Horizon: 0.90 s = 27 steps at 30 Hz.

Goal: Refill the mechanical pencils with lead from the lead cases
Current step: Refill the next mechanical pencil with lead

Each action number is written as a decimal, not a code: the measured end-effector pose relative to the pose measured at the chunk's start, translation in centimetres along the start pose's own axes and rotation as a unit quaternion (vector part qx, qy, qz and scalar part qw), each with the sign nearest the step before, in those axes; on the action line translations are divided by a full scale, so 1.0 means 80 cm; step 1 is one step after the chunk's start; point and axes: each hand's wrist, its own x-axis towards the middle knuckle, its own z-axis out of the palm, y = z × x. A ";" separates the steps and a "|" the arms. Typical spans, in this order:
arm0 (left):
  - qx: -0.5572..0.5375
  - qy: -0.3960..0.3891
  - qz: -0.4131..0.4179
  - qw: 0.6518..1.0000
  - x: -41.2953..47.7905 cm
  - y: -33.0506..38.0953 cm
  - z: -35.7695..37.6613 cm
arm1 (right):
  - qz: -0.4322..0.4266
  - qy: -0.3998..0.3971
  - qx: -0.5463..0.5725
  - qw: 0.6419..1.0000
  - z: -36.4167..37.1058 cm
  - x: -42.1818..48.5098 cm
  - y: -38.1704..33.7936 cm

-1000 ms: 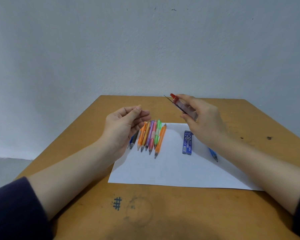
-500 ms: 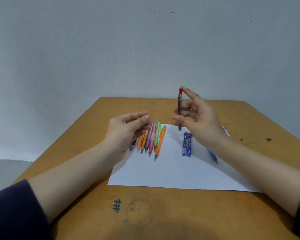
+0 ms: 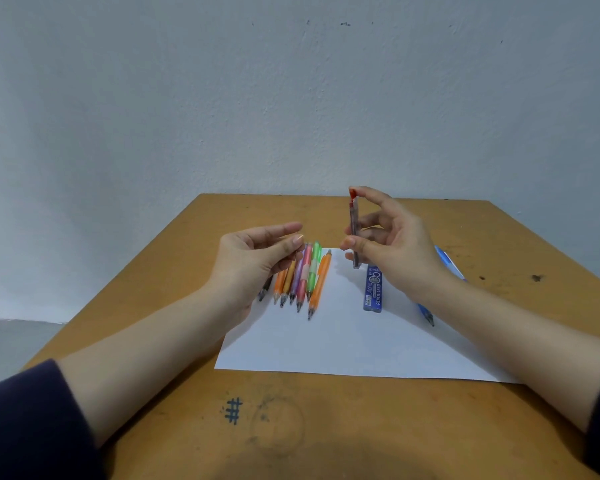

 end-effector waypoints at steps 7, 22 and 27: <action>0.017 -0.002 0.007 1.000 -0.001 0.000 -0.001 | 0.008 -0.015 0.010 1.000 0.001 -0.002 -0.007; 0.029 -0.007 0.028 0.999 -0.001 0.000 -0.001 | 0.096 -0.002 -0.036 0.995 -0.001 0.001 -0.007; 0.035 -0.007 0.040 0.999 0.000 -0.001 0.000 | 0.110 -0.018 -0.066 0.992 0.002 -0.002 -0.011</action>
